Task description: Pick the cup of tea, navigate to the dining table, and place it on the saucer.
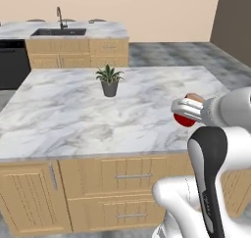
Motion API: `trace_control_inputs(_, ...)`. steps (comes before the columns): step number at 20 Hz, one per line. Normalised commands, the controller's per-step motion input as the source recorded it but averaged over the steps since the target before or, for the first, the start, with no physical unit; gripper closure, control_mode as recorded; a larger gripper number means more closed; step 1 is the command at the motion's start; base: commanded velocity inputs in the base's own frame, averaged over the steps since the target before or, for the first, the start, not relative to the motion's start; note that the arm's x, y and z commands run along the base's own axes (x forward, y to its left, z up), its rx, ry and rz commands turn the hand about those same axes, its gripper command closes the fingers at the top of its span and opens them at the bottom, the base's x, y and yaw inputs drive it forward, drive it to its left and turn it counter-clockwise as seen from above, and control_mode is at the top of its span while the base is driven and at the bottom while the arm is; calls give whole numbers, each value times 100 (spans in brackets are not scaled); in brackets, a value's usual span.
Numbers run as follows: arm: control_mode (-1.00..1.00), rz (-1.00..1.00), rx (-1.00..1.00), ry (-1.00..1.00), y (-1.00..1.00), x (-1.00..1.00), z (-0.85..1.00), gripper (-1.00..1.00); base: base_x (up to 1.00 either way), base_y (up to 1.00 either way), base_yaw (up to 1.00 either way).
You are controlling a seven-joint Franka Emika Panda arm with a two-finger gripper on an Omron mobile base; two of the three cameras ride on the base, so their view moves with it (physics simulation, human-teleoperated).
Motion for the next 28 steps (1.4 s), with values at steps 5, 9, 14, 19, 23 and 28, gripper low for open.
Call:
trace_control_inputs(5, 100, 0, 0, 0, 0, 0, 0, 100, 26, -100, -7)
trace_control_inputs(9, 100, 0, 0, 0, 0, 0, 0, 100, 19, -100, -1)
trace_control_inputs(14, 100, 0, 0, 0, 0, 0, 0, 100, 11, -100, -2)
trace_control_inputs(19, 100, 0, 0, 0, 0, 0, 0, 100, 14, -100, -1)
trace_control_inputs(23, 100, 0, 0, 0, 0, 0, 0, 100, 25, -100, 0)
trace_control_inputs(28, 100, 0, 0, 0, 0, 0, 0, 100, 43, -99, 0)
